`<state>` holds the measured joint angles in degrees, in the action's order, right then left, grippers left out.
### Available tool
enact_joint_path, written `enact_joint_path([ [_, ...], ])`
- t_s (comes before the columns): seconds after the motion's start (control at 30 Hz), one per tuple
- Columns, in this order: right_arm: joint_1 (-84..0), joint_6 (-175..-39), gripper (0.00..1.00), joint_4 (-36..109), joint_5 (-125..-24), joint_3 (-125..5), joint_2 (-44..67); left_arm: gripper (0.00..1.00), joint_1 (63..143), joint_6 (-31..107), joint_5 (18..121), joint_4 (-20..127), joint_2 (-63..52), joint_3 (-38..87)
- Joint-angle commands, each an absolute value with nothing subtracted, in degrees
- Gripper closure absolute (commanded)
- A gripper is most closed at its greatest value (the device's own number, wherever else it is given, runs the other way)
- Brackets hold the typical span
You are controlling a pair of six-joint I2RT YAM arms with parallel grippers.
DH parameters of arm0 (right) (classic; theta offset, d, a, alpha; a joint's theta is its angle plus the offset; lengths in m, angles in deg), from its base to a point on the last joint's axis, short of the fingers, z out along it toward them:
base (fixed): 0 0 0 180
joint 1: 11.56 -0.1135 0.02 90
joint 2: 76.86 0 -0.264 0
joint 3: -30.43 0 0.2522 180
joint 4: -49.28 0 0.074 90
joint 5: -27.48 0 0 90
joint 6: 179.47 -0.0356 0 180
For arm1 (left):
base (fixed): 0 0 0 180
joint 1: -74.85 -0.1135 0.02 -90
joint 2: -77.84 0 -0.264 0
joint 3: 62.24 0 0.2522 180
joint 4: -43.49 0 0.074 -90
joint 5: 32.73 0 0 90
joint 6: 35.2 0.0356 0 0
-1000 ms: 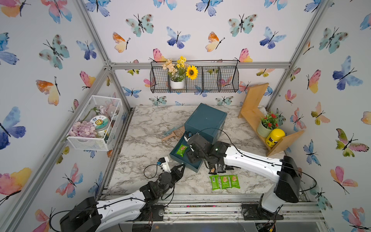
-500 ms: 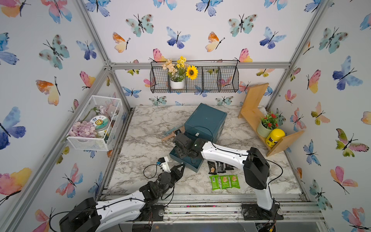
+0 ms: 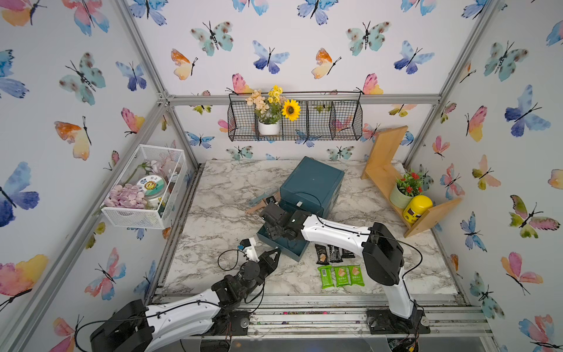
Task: Take the cookies out of the drawer
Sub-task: Pick up the cookie from the drawer.
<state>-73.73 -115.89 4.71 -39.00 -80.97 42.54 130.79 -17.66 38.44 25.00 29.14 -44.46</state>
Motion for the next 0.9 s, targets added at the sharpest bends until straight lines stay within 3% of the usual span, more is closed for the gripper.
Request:
enact_joint_path([
  [0.0, -73.35, -116.52, 0.27, 0.56, -35.45, -79.81, 41.24, 1.00, 130.49, -17.38, 37.41, 23.94, 29.00, -43.73],
  [0.33, -73.34, -118.89, 0.27, -0.46, -33.25, -74.66, 33.36, 1.00, 130.49, -17.46, 37.85, 23.08, 27.85, -43.65],
  [0.47, -73.43, -122.37, 0.28, 3.14, -37.58, -75.46, 34.44, 1.00, 130.49, -17.47, 37.85, 22.92, 27.70, -43.47],
  [0.87, -74.14, -130.68, 0.27, 0.66, -37.71, -82.15, 42.21, 1.00, 130.44, -17.40, 37.85, 23.50, 27.93, -43.39],
])
